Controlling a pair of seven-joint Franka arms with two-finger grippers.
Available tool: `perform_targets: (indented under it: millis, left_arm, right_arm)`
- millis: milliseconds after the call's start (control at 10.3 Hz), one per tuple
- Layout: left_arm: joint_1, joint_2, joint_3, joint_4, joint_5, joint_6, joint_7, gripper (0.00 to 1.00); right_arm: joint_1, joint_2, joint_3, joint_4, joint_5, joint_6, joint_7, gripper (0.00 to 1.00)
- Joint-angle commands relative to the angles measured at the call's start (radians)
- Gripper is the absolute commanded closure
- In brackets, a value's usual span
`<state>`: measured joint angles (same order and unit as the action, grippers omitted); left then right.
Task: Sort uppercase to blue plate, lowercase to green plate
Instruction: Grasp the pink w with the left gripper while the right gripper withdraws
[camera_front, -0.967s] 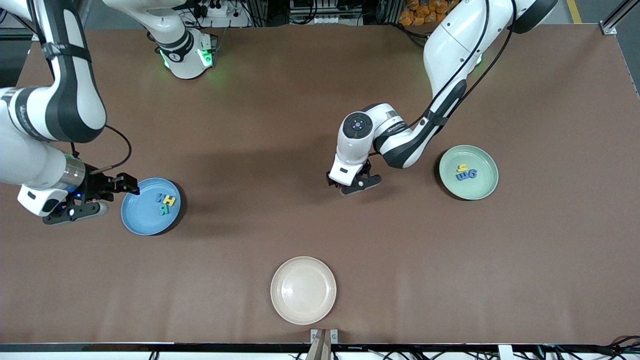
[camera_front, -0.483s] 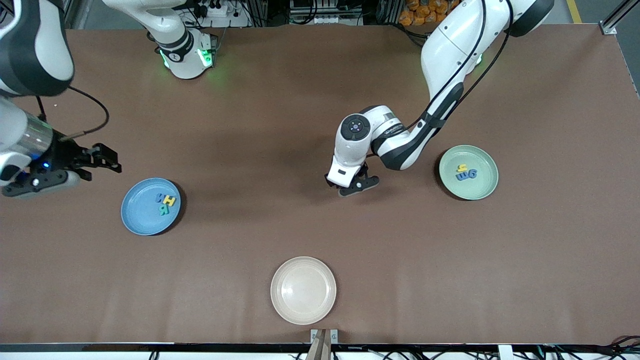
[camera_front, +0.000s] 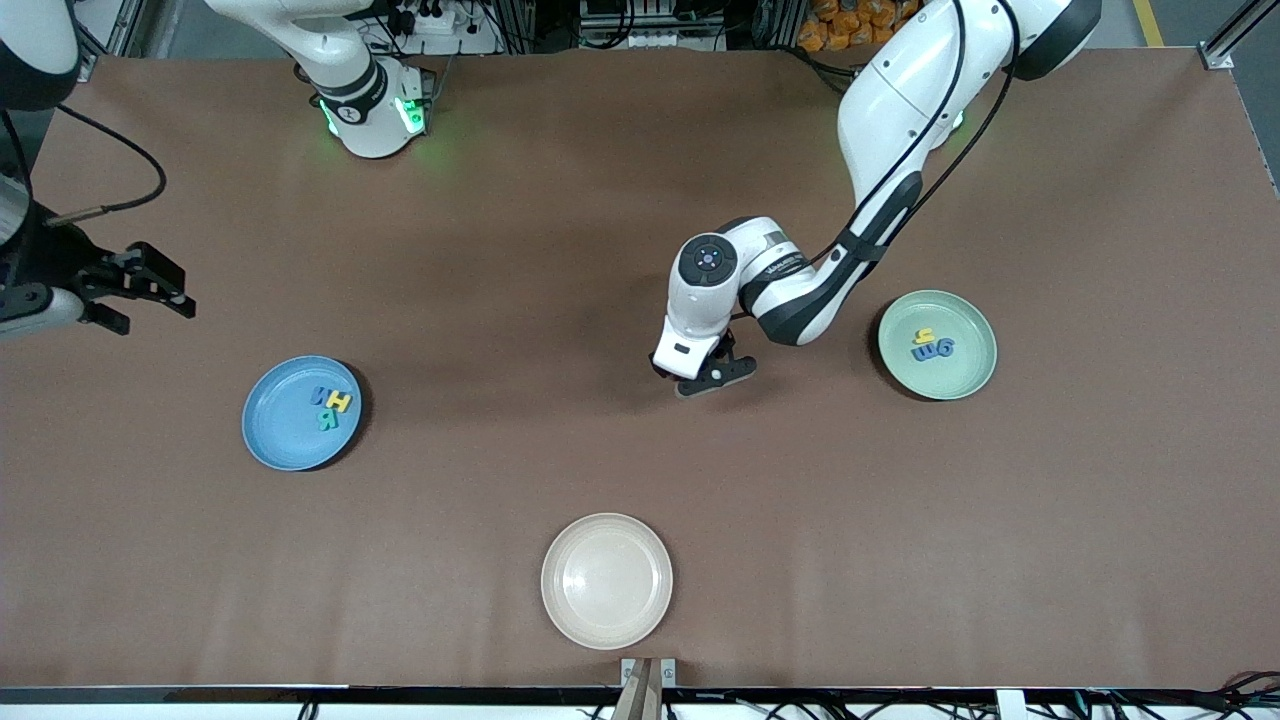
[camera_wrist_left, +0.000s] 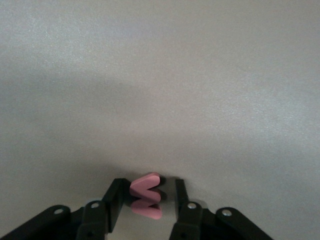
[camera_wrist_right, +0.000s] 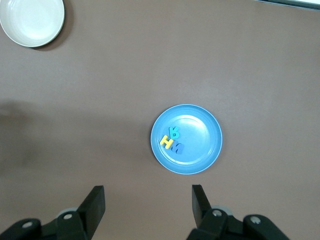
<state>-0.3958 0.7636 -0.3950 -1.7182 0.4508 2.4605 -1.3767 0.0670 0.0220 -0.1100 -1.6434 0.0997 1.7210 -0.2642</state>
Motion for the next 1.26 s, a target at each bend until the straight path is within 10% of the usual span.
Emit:
perform_targets:
  millis: [0,483,1160]
  left_arm:
    - [-0.014,0.014,0.011,0.020,0.029,0.006,-0.045,0.90]
    - [0.116,-0.091,0.007,-0.020,0.035,-0.183,0.252,1.00]
    - [0.345,-0.363,0.007,-0.412,0.035,-0.338,0.869,1.00]
  right_arm:
    - [-0.003,-0.005,-0.014,0.043,0.002,-0.050,0.000,0.22]
    - [0.023,-0.007,-0.024,0.086,-0.051,-0.133,0.073,0.22]
    - [0.285,0.054,0.041,0.085,-0.086,-0.138,0.340,0.22]
